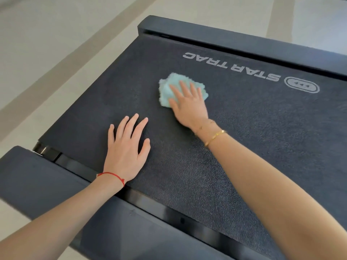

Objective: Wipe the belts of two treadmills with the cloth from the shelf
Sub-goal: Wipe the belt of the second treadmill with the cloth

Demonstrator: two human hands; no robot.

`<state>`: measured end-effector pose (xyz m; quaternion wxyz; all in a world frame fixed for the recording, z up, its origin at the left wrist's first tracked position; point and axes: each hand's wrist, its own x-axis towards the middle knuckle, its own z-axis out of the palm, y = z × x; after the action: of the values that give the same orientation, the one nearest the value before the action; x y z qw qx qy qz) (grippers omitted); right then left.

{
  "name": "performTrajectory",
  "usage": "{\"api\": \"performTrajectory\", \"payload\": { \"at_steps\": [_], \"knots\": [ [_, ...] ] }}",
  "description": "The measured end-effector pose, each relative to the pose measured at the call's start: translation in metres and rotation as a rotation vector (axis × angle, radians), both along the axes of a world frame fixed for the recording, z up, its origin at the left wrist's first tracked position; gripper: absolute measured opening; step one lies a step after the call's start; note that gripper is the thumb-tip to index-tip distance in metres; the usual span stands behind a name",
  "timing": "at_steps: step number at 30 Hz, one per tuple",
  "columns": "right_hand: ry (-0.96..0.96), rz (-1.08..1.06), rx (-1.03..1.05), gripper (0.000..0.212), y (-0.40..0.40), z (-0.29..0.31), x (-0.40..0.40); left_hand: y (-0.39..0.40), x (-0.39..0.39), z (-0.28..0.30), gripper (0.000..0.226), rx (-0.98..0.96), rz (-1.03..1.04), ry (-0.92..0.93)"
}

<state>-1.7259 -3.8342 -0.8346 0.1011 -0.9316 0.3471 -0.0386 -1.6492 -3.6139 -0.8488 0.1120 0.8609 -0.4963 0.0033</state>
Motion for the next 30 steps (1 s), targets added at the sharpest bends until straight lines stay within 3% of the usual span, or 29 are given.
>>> {"api": "performTrajectory", "payload": {
  "at_steps": [3, 6, 11, 17, 23, 30],
  "knots": [
    [-0.034, 0.226, 0.042, 0.051, 0.027, 0.0, -0.018, 0.001, 0.0, 0.0, 0.059, -0.008, -0.004, -0.002],
    [-0.039, 0.312, 0.034, 0.051, 0.025, 0.001, -0.059, 0.001, 0.001, -0.001, 0.058, -0.011, -0.006, 0.009],
    [-0.051, 0.103, 0.036, 0.052, -0.033, 0.0, -0.081, 0.0, 0.0, -0.001, 0.058, 0.0, -0.001, 0.01],
    [0.009, -0.144, 0.05, 0.054, -0.09, 0.001, 0.005, -0.001, 0.0, 0.002, 0.059, 0.037, 0.007, 0.003],
    [0.005, 0.071, 0.021, 0.053, -0.056, 0.0, 0.043, -0.001, 0.002, 0.004, 0.058, 0.029, 0.006, 0.03],
    [-0.077, 0.258, 0.031, 0.051, 0.014, -0.007, -0.011, 0.0, 0.001, 0.004, 0.058, -0.01, 0.008, 0.036]
  ]
}}
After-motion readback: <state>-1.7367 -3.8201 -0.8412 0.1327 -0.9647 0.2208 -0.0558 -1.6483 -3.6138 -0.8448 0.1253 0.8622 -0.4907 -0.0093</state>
